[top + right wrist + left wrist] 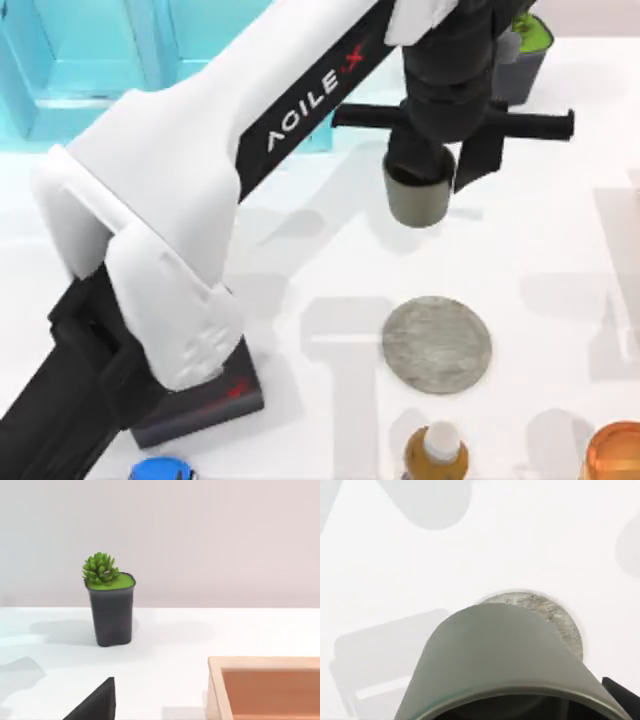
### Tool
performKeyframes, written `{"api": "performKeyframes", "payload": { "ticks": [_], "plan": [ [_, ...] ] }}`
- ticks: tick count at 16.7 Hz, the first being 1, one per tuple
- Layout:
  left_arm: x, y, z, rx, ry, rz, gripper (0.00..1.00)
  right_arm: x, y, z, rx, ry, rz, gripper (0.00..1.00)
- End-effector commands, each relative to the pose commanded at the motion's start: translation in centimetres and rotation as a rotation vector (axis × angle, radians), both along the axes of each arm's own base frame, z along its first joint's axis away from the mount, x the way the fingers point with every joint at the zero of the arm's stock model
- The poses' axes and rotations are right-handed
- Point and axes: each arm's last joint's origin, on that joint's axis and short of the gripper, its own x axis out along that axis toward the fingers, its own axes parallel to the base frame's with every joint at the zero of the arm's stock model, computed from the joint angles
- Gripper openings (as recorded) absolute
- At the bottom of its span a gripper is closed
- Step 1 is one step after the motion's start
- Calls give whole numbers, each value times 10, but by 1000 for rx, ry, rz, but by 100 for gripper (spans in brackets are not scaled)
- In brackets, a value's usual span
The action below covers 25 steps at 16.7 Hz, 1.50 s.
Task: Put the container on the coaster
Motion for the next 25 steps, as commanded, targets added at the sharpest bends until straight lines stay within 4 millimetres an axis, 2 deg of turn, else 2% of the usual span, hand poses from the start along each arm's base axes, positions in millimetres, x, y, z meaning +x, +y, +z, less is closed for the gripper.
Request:
{"api": "performKeyframes", "payload": {
  "ticks": [4,7,15,20,25],
  "plan": [
    [-29,-39,-39,56,86,168,0,0,0,0,0,0,0,100],
    [-40,-52,-55,85,110,227,0,0,0,0,0,0,0,100],
    [-39,-53,-62,94,116,236,0,0,0,0,0,0,0,100],
    [-39,-55,-89,99,118,235,0,0,0,0,0,0,0,100],
    [-40,-49,-115,82,108,233,0,0,0,0,0,0,0,100]
  ]
}}
